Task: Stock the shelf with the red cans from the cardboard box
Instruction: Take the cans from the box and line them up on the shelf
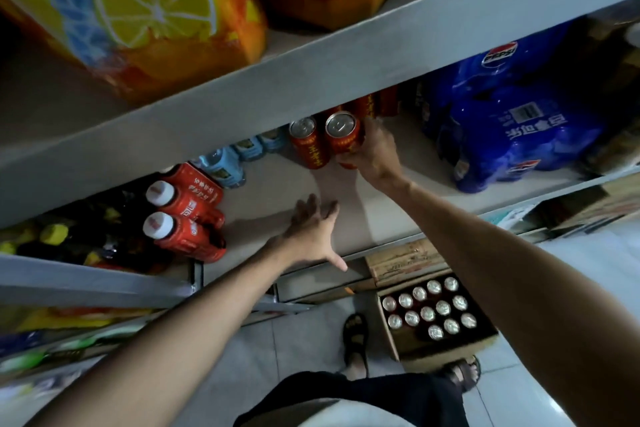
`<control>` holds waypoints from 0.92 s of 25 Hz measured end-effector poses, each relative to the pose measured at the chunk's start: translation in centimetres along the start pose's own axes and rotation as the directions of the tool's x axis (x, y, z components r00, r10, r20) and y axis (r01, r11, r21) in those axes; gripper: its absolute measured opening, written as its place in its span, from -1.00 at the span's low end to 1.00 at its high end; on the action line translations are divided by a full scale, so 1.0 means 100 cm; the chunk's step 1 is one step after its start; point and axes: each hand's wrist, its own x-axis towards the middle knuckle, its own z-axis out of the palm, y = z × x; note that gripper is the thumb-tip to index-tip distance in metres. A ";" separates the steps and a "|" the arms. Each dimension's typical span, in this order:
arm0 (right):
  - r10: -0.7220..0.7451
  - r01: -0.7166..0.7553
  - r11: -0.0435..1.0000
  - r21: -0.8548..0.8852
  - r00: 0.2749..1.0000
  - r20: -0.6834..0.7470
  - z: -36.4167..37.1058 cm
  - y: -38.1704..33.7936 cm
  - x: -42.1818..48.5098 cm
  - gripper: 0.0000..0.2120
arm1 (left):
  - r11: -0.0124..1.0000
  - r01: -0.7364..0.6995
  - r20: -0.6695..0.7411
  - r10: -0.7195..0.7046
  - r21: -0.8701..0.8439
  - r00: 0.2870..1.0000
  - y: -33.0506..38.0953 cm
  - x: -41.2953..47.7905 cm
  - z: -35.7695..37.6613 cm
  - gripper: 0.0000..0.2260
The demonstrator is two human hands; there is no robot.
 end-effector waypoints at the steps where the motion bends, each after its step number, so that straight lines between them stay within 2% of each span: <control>1: -0.010 0.010 1.000 -0.008 1.000 0.001 0.005 -0.001 0.004 -0.34 | 1.000 -0.003 0.000 0.003 -0.015 1.000 -0.002 0.001 -0.002 0.16; 7: 0.025 -0.025 1.000 -0.017 0.999 -0.023 0.019 0.011 0.011 -0.34 | 1.000 -0.020 0.012 0.020 -0.001 1.000 -0.008 0.007 -0.009 0.10; 11: -0.003 0.002 0.996 -0.091 1.000 -0.013 0.020 0.015 0.010 -0.24 | 1.000 -0.030 0.022 0.031 -0.008 0.999 -0.008 0.008 -0.008 0.09; 14: 0.022 -0.024 0.995 -0.095 1.000 -0.019 0.023 0.021 0.011 -0.29 | 0.999 -0.033 0.040 0.033 0.006 0.999 -0.007 0.010 -0.009 0.10; 23: -0.032 0.035 0.994 -0.103 0.999 0.033 0.027 0.027 0.032 -0.36 | 0.997 -0.070 0.068 0.067 0.031 0.995 -0.005 0.015 -0.011 0.11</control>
